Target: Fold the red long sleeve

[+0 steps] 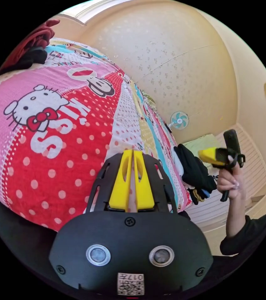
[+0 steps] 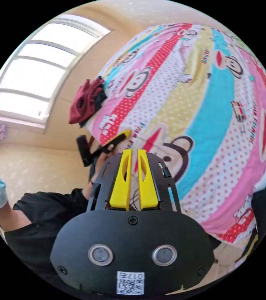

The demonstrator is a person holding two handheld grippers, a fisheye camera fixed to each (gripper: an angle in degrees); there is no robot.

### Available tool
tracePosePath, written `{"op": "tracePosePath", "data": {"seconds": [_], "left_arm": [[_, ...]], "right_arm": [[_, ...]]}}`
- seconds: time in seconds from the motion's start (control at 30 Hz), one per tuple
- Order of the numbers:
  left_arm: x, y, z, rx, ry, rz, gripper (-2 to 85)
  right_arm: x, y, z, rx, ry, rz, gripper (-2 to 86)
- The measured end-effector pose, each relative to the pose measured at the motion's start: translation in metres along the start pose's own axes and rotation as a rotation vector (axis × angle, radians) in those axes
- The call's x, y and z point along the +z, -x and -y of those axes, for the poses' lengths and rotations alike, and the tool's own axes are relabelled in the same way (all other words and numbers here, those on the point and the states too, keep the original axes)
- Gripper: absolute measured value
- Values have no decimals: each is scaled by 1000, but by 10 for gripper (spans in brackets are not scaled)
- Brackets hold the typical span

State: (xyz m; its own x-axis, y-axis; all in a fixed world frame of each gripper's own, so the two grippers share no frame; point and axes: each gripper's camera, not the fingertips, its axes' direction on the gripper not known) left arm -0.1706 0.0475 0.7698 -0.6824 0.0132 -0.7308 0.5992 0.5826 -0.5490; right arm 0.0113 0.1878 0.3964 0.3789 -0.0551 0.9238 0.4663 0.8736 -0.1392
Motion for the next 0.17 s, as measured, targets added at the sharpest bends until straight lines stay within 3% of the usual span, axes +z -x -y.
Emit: {"op": "tracePosePath", "data": {"seconds": [0.07, 0.17], "left_arm": [[2, -3, -1, 10, 7, 13, -10], [6, -11, -4, 57, 15, 57, -10]], "right_arm": [[24, -25, -70, 128, 46, -353, 15], [76, -33, -138, 186, 170, -514, 9]]}}
